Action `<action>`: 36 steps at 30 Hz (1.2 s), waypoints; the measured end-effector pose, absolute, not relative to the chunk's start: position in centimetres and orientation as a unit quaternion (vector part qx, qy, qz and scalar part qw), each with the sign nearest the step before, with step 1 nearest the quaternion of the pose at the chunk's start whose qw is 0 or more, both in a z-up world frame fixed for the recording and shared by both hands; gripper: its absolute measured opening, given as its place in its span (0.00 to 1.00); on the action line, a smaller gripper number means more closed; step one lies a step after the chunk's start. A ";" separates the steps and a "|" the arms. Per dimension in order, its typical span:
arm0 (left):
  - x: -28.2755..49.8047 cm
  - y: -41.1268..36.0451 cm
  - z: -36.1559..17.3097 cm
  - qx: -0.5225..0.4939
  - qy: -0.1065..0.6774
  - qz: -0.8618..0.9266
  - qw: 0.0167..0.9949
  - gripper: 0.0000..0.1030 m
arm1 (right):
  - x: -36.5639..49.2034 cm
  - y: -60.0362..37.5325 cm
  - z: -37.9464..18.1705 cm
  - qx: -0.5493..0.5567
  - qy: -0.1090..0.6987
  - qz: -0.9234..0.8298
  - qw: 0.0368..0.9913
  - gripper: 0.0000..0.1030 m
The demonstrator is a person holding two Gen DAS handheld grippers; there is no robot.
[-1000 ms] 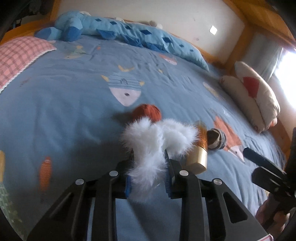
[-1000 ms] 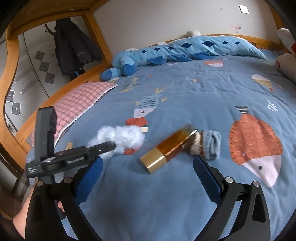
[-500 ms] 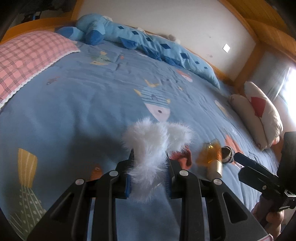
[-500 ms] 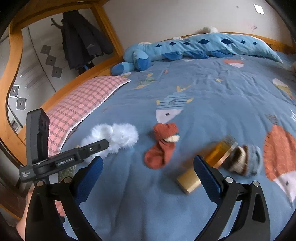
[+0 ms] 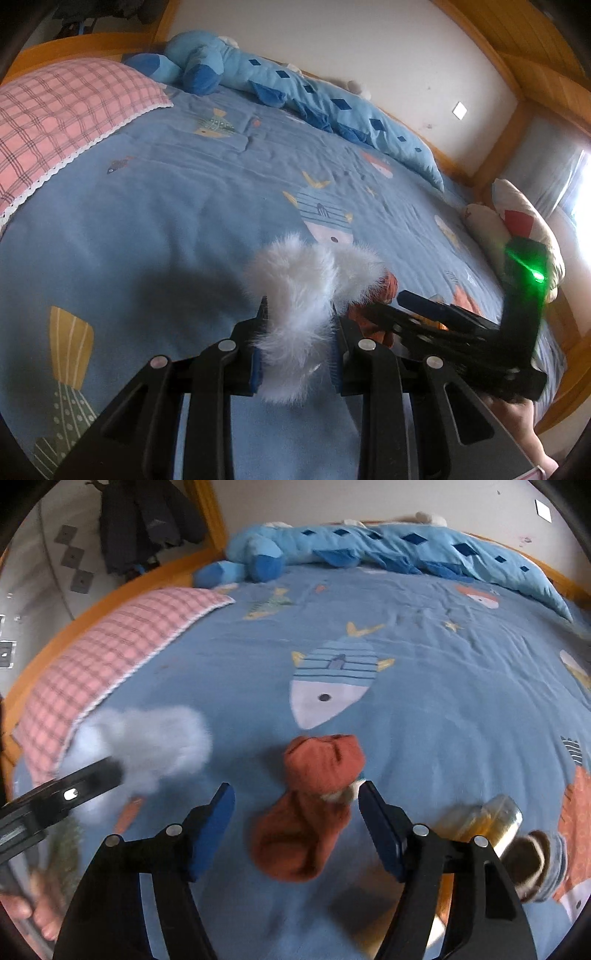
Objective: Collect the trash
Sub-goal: 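Grasp the rust-red sock with the right tool while the left holds the fluffy item, then carry the fluffy item and rust-red sock to the yellow bin and open both tools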
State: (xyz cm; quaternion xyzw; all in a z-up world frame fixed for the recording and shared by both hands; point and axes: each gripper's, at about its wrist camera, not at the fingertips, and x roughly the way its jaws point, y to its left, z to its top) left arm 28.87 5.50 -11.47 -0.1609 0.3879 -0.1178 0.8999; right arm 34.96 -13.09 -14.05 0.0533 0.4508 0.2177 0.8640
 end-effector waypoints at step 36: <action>14.0 -5.4 -8.5 -0.130 0.390 -0.244 0.878 0.27 | 13.2 -28.0 -8.2 0.198 0.414 0.262 0.849 0.31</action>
